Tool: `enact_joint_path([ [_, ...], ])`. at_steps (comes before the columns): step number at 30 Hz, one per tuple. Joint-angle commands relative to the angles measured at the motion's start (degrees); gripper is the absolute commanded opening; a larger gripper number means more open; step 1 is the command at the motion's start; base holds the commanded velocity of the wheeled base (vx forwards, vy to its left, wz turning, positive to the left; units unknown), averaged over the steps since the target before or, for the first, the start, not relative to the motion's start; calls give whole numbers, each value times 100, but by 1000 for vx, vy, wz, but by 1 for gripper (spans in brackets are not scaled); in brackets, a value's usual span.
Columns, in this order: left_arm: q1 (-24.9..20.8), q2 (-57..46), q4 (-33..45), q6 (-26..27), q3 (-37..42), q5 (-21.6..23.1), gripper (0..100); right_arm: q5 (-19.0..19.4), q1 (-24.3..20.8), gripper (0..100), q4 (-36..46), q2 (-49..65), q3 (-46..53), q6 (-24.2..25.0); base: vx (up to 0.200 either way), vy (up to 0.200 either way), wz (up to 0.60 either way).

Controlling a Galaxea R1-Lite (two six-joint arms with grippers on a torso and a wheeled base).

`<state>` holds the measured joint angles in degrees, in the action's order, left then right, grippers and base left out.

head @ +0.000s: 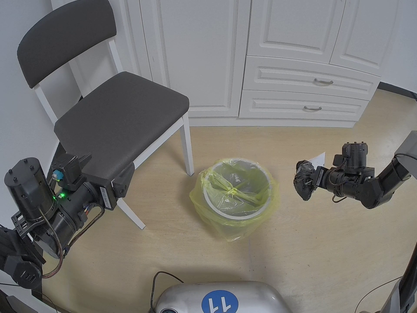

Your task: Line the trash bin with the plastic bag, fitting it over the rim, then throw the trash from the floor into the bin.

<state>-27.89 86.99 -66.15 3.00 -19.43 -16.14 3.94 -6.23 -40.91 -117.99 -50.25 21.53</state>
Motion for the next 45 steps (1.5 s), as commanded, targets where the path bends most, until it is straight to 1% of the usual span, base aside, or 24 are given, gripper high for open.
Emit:
enact_joint_path([
  [1, 12, 2, -91, -1, 10, -3, 100, -7, -194, 0, -57, 488, 235, -26, 0, 0, 0],
  [4, 12, 2, -144, -1, 18, -3, 100, -7, -274, 0, -57, 646, 323, -52, 0, 0, 0],
  [9, 12, -16, -153, -1, 10, -3, 100, -25, -572, 0, -66, 1112, 666, -386, 0, 0, 0],
  [13, 21, -33, -153, 8, 1, -3, 100, -227, -854, 0, -66, 1455, 877, -536, 0, 0, 0],
  [14, 21, -42, -153, 8, 1, -3, 100, -236, -862, 0, -66, 1472, 885, -536, 0, 0, 0],
  [15, 12, -104, -188, 17, -8, -3, 100, -332, -1012, 0, -66, 1639, 982, -597, 0, 0, 0],
  [21, 21, -200, -241, 60, -8, 6, 100, -429, -1434, 0, -66, 1973, 1254, -729, 0, 0, 0],
  [23, 29, -200, -250, 87, 1, 6, 100, -526, -1574, 0, -66, 2052, 1342, -782, 0, 0, 0],
  [24, 29, -200, -250, 87, 1, 6, 100, -526, -1574, 0, -66, 2052, 1342, -782, 0, 0, 0],
  [25, 38, -200, -276, 78, 1, 14, 100, -693, -1741, 0, -66, 2087, 1421, -843, 0, 0, 0],
  [26, 38, -191, -346, 78, 10, 23, 100, -780, -1820, 0, -75, 2096, 1448, -887, 0, 0, 0],
  [28, 38, -191, -355, 78, 18, 23, 100, -798, -1829, 0, -75, 2096, 1448, -887, 0, 0, 0],
  [29, 47, -112, -610, 87, 54, 41, 100, -1000, -2023, 0, -75, 2140, 1474, -940, 0, 0, 0],
  [34, 91, -77, -821, 87, 71, 41, 100, -1167, -2295, 0, -66, 2298, 1562, -966, 0, 0, 0],
  [37, 100, -95, -830, 96, 62, 41, 100, -1396, -2524, 0, -57, 2448, 1615, -1081, 0, 0, 0],
  [39, 126, -86, -830, 122, 62, 41, 100, -1554, -2594, 0, -66, 2483, 1624, -1160, 0, 0, 0],
  [40, 161, -86, -830, 210, 62, 41, 100, -1756, -2691, 0, -66, 2518, 1632, -1239, 0, 0, 0],
  [42, 179, -86, -830, 307, 71, 41, 100, -2037, -2831, 0, -75, 2544, 1641, -1292, 0, 0, 0],
  [45, 179, -77, -821, 324, 36, 23, 100, -2450, -3042, 0, -75, 2606, 1650, -1379, 0, 0, 0],
])
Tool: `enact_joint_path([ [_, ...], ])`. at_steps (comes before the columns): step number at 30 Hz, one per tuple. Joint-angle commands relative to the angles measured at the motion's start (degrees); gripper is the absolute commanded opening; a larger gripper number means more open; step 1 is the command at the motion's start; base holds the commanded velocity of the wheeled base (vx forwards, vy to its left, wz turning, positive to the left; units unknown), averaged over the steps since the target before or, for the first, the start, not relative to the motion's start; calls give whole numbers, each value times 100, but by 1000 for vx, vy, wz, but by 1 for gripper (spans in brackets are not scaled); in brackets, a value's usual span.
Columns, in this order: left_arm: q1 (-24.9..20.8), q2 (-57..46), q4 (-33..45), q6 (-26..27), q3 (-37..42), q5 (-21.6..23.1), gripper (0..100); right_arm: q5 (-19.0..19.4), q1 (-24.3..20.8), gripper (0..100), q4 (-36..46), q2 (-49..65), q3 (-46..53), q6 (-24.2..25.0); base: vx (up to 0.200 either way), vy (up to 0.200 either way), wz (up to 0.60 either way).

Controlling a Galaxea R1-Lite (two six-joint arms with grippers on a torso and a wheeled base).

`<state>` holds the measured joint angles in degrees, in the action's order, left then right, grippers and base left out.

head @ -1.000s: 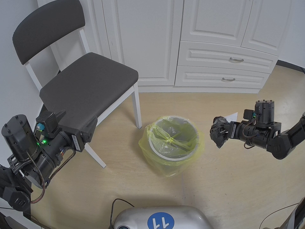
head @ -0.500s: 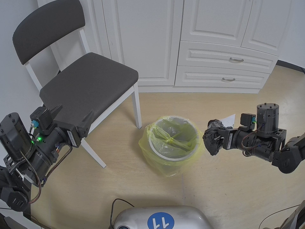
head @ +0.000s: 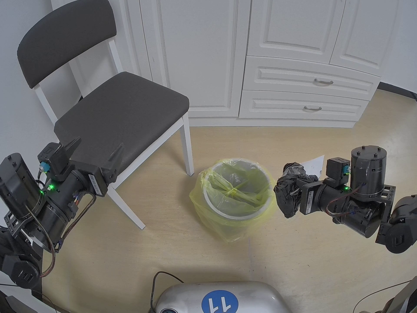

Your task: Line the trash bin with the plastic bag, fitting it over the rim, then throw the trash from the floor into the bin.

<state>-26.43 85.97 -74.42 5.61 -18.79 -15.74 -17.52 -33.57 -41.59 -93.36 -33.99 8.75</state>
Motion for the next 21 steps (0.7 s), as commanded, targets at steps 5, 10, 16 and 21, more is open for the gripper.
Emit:
enact_joint_path([
  [5, 41, 60, 51, 98, -81, -52, 100, -911, -457, 0, -33, 116, 24, -304, 0, 0, 0],
  [10, 94, 78, 112, 353, -81, -158, 100, -1157, -519, 0, -534, -42, 68, -357, 0, 0, 0],
  [16, 103, 201, 191, 388, -327, -667, 100, -1228, -536, 0, -1430, -350, 261, -708, 0, 0, 0],
  [21, 129, 201, 358, 388, -380, -738, 100, -1228, -510, 0, -3004, -921, 674, -1376, 0, 0, 0],
])
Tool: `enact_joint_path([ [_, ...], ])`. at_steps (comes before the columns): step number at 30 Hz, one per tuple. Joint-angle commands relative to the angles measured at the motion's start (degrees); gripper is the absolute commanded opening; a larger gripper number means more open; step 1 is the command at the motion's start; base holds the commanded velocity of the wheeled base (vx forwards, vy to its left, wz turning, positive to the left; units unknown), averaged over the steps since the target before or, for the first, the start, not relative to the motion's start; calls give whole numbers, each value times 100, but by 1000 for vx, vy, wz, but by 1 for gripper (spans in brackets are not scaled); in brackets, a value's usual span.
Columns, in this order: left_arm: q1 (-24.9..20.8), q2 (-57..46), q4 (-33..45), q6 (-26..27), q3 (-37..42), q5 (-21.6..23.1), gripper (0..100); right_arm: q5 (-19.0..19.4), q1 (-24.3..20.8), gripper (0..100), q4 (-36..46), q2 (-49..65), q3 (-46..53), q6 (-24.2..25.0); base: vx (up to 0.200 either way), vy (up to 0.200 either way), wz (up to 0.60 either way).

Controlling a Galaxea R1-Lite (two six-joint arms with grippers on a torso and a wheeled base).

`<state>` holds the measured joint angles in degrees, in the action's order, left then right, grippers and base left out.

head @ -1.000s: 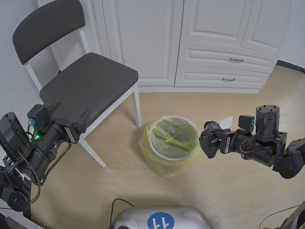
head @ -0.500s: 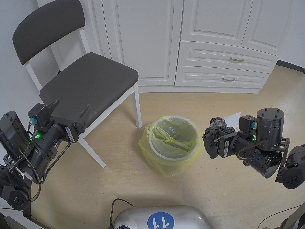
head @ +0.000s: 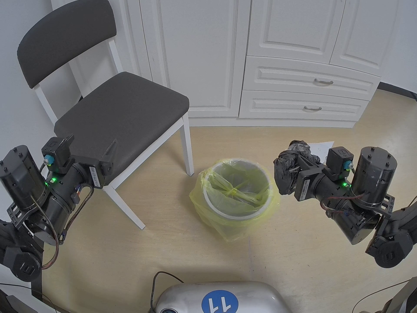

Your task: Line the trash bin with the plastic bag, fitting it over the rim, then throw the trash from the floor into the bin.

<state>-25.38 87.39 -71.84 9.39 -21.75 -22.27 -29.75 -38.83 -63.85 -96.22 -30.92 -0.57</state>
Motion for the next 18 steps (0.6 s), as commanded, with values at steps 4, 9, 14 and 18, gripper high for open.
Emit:
enact_joint_path([
  [4, 42, 50, 100, 2, -66, -93, 100, -5, 51, 0, -1701, -1030, 508, -778, 0, 0, 0],
  [9, 183, -56, -6, 28, 74, -23, 100, 57, 95, 0, -2615, -1602, 701, -1402, 40, 0, 0],
  [14, 244, -109, 3, 28, 74, 30, 100, 57, 103, 0, -2615, -1610, 683, -1393, 200, 0, 0],
  [18, 306, -47, -6, -7, 118, 223, 100, 57, 103, 0, -2615, -1593, 683, -1375, 150, 0, 0],
])
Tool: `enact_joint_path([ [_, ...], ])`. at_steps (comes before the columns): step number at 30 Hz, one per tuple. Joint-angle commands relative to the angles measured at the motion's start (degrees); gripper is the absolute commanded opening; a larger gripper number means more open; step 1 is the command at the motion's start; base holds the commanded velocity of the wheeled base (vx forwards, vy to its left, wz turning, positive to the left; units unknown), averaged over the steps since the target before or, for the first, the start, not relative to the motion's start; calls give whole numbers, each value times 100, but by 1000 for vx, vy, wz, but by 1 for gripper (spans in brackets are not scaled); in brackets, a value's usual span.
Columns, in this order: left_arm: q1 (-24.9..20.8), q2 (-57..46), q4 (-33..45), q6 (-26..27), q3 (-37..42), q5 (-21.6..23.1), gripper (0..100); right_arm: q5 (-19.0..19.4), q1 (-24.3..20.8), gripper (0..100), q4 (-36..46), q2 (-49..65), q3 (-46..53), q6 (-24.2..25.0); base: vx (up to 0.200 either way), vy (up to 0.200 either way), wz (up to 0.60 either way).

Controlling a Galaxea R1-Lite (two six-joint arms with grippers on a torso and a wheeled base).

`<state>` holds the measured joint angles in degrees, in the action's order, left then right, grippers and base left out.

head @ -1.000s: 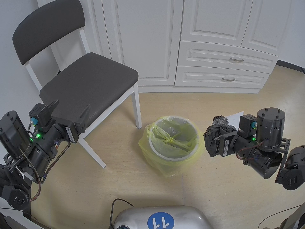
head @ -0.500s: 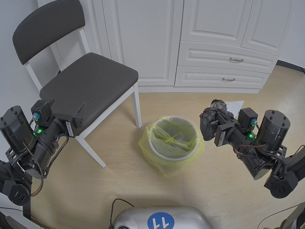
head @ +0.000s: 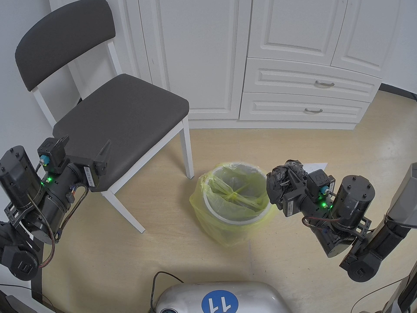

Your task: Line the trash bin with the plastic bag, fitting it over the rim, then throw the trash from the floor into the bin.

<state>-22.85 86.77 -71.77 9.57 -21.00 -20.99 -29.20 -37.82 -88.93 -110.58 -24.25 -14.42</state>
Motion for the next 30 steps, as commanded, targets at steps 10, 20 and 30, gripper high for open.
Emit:
enact_joint_path([
  [10, 52, 77, -364, -25, 158, 236, 100, -25, 2, 0, -107, -166, -115, 212, 0, 0, 0],
  [20, 52, 94, -408, -17, 202, 245, 100, -42, 55, 0, -107, -157, -379, 528, 0, 0, 0],
  [30, 175, 121, -514, -25, 202, 623, 100, -16, -15, 0, 2767, 318, -1592, 2673, 20, 0, 0],
])
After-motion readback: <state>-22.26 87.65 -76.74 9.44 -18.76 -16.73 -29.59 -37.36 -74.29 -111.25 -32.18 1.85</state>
